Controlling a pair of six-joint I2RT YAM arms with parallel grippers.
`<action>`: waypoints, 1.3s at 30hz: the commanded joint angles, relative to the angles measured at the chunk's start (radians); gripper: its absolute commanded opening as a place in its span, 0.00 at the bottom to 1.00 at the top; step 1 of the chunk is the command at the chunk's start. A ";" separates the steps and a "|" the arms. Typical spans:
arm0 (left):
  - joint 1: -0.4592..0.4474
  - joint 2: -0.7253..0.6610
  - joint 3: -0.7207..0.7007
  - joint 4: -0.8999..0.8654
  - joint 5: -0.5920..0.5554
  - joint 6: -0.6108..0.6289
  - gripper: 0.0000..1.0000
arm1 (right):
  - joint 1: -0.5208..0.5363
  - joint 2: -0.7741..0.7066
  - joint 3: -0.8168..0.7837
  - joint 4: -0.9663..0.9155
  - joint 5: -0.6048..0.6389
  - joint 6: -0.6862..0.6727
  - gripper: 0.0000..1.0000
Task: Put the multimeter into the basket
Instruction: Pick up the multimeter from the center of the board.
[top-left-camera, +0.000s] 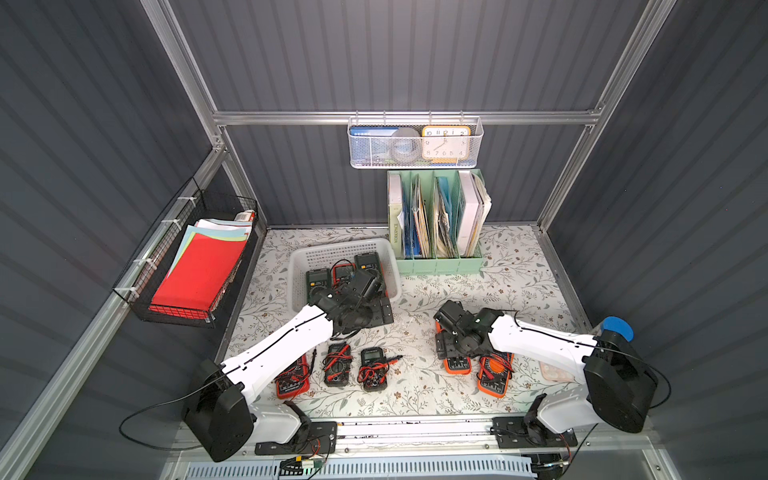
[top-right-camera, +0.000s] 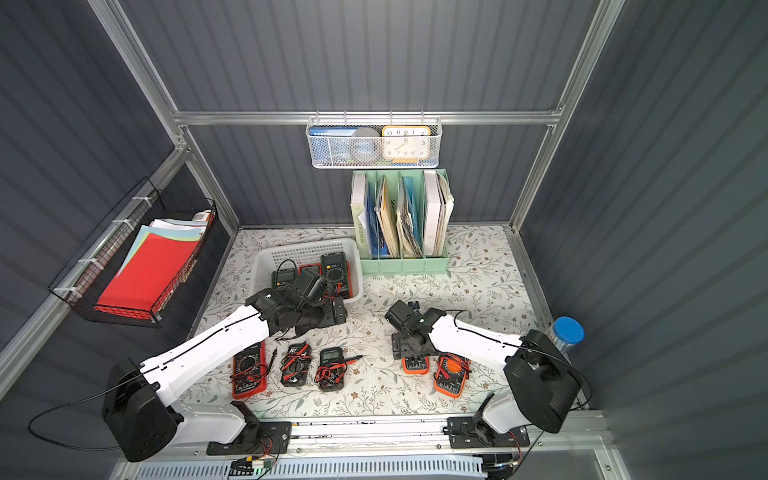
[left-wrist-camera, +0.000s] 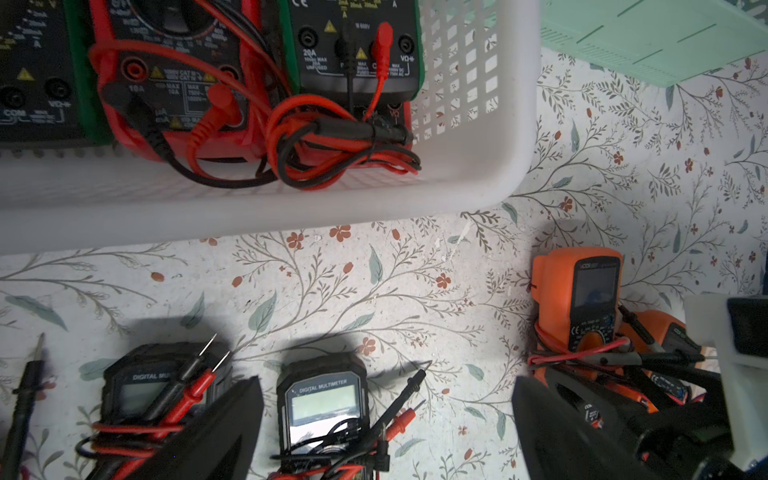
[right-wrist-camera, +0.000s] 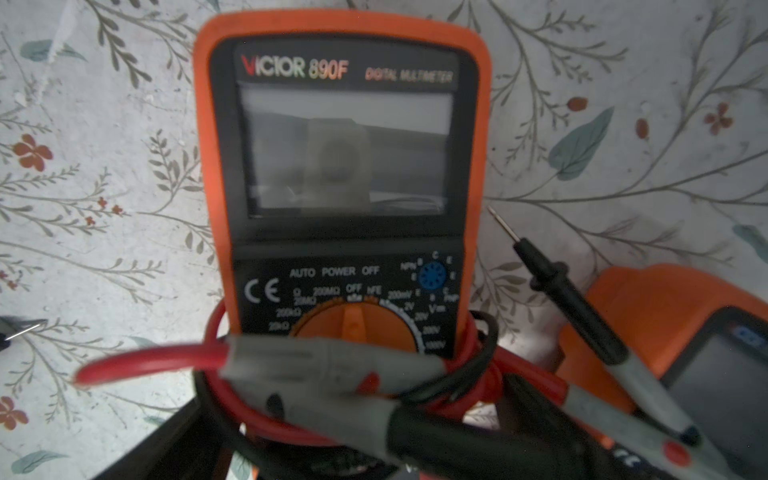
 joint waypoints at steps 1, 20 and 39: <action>-0.002 0.011 0.010 0.001 -0.014 -0.014 0.99 | 0.001 0.022 0.005 0.042 -0.073 0.020 0.99; -0.002 0.021 0.014 0.015 -0.009 -0.008 0.99 | 0.030 -0.198 -0.058 -0.075 -0.069 0.182 0.99; -0.002 0.013 -0.004 0.017 -0.011 -0.008 0.99 | 0.046 0.036 -0.045 0.050 -0.045 0.174 0.99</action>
